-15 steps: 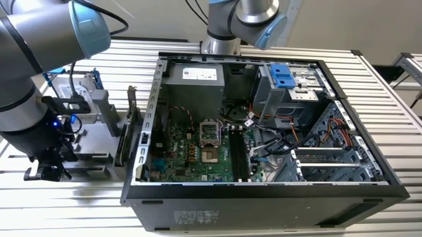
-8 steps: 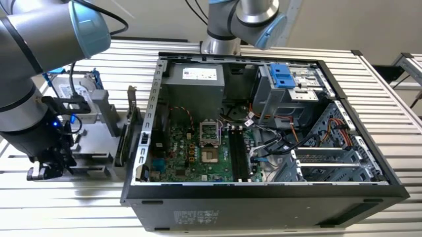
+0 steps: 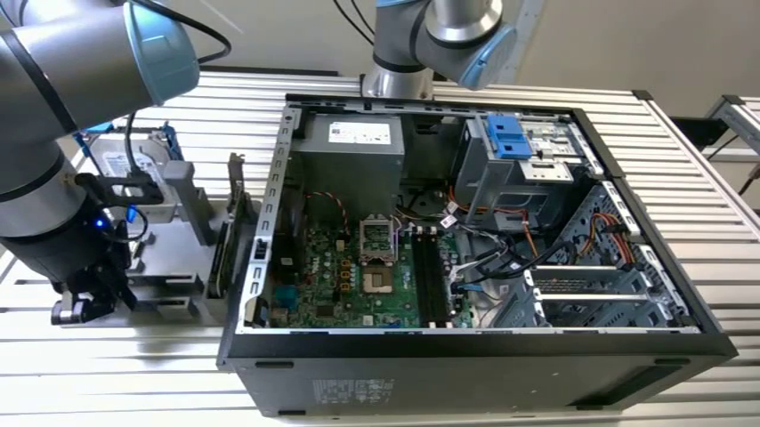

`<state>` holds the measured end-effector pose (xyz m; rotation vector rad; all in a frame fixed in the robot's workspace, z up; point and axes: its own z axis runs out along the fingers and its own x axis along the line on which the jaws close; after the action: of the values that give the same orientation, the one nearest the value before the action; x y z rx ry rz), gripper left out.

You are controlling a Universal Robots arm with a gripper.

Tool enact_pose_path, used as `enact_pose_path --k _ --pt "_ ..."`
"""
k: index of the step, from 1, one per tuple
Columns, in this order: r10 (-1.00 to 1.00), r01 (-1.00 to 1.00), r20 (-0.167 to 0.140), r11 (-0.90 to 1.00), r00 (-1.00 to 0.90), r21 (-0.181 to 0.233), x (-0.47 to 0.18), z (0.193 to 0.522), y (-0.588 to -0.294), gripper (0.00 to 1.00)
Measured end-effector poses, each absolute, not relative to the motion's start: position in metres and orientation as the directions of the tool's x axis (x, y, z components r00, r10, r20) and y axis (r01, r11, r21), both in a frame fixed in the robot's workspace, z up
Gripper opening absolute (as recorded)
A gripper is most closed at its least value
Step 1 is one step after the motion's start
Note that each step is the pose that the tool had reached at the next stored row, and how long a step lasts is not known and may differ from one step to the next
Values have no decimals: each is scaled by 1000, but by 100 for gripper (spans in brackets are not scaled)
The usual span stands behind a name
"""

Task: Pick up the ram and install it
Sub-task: 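Pick up the ram and move it above insertion slot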

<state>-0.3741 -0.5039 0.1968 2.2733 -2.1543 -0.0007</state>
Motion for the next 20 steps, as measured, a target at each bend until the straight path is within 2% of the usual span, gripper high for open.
enact_pose_path --k 9,20 --pt "-999 -999 6 -54 54 7 -374 199 -504 0" --pt "-999 -999 6 -54 54 7 -374 221 -504 0"
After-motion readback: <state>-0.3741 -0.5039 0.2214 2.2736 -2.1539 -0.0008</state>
